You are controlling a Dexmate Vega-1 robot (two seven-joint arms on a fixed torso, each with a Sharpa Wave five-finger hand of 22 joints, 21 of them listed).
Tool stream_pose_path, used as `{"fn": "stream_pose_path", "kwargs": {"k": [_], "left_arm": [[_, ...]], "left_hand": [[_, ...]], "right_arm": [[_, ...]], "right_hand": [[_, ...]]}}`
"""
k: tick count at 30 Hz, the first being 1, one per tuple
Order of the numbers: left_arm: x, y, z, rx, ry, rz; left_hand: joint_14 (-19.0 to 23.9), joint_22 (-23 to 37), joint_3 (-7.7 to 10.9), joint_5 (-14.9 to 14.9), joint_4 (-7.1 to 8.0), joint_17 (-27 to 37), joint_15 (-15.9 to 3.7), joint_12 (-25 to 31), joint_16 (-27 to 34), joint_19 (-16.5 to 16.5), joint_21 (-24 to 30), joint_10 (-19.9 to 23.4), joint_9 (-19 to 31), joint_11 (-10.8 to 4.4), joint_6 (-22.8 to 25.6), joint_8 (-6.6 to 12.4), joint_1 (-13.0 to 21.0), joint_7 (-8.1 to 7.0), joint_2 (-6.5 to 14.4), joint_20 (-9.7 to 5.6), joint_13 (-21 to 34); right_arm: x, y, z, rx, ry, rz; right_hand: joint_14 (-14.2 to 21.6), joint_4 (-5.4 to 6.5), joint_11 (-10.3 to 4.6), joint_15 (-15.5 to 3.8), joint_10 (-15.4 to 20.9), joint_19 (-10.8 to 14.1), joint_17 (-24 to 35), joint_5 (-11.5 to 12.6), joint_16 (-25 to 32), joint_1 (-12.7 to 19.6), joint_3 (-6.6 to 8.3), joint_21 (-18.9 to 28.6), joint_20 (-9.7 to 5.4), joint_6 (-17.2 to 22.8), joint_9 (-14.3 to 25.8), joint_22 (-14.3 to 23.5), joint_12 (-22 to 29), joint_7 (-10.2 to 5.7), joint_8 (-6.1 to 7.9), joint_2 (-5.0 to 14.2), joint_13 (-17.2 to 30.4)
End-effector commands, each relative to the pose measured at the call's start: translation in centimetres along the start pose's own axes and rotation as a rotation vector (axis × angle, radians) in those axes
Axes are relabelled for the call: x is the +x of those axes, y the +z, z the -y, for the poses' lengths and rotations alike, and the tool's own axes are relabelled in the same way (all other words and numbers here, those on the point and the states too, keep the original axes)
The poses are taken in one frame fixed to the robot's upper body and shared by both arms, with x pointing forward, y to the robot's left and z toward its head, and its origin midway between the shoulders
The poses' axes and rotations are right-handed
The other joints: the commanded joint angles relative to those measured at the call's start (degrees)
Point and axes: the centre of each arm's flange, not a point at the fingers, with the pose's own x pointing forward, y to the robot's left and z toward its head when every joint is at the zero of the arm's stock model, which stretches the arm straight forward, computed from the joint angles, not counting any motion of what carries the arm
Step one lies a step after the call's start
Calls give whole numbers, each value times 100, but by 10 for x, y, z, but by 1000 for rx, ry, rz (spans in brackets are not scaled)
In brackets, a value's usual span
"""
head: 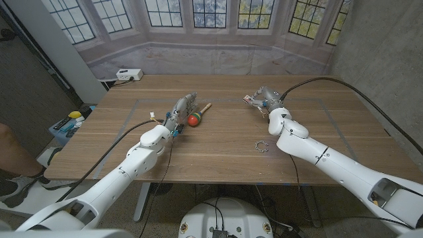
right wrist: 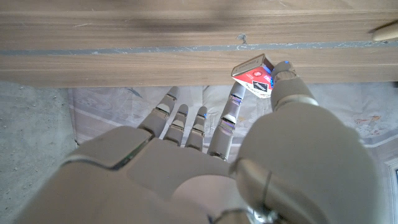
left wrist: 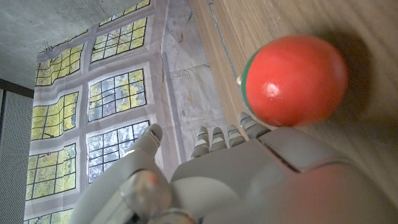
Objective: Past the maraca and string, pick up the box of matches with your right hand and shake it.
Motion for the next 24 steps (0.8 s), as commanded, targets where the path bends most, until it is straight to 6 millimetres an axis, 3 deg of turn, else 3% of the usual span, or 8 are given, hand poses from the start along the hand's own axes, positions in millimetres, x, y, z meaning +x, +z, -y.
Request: {"fn": "stream_pose_path", "kwargs": {"k": [1,24], "left_arm": [[-4,0,-3,0,2,3],[5,1,-10,9,-12,-3]], "left_hand": [[-20,24,-12,30,-10,8,25,2,9,24,-11,18,13,60,42,6,78,-9,16,25,18],[-26,24,-14,32,-19,7,34,1,8,21,-13,18,12,57,51,7,93,-6,16,33,18]], "right_arm": [[-7,11,-7,62,-10,-18],[-12,41,-20,46,16,56]], "right_hand": [[35,-6,8,22,48,5,-5,-9,-20,30,47,-12,45,10,19,7,-25,43,-25,47,13],[139,-6,54,70,120,13,-4,-39,-9,39,54,-19,93,37,21,8,-41,89,-49,81,16]]}}
